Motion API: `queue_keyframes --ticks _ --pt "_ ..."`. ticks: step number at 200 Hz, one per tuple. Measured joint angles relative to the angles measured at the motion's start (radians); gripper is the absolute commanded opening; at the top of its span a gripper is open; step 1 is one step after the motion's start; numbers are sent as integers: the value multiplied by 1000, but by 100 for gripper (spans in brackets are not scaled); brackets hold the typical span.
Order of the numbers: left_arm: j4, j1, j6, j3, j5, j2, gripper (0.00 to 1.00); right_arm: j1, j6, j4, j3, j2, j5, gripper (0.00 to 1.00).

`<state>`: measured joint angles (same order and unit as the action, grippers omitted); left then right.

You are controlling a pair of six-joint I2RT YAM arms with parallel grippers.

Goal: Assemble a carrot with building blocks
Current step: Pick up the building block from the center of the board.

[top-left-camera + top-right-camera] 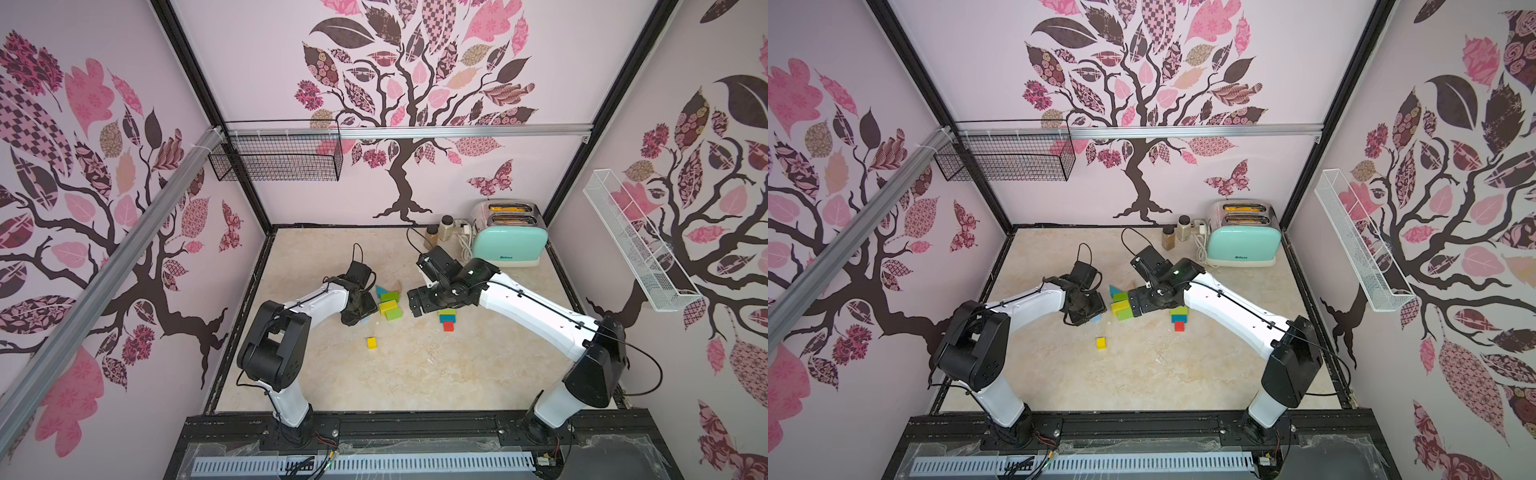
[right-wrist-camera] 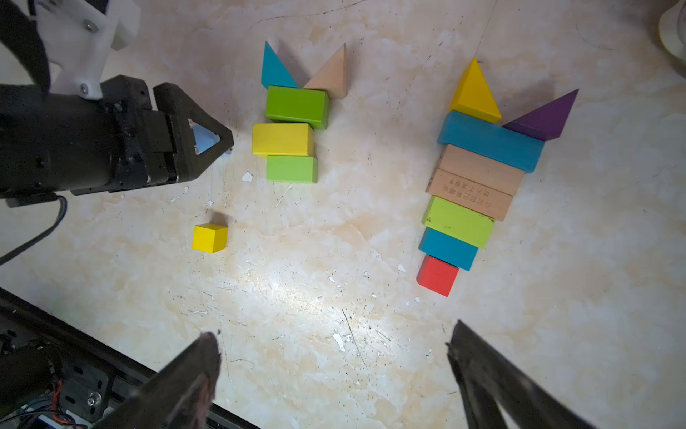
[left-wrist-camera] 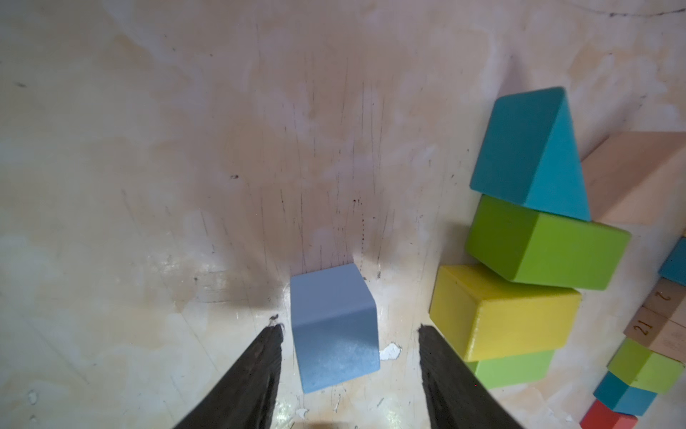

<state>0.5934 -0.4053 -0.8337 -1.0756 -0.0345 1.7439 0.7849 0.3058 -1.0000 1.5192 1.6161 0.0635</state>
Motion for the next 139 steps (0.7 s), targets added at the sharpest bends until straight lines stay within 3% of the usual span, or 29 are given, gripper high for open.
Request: queue_keyframes --ticks 66,105,139 --pt "14 0 25 -10 14 28 25 -14 1 16 -11 -2 -8 99" --pt "68 -26 33 -26 18 -33 24 -14 8 19 -11 -2 -16 99" --pt "95 -131 18 -106 8 -109 26 -14 16 22 -20 -7 -24 99"
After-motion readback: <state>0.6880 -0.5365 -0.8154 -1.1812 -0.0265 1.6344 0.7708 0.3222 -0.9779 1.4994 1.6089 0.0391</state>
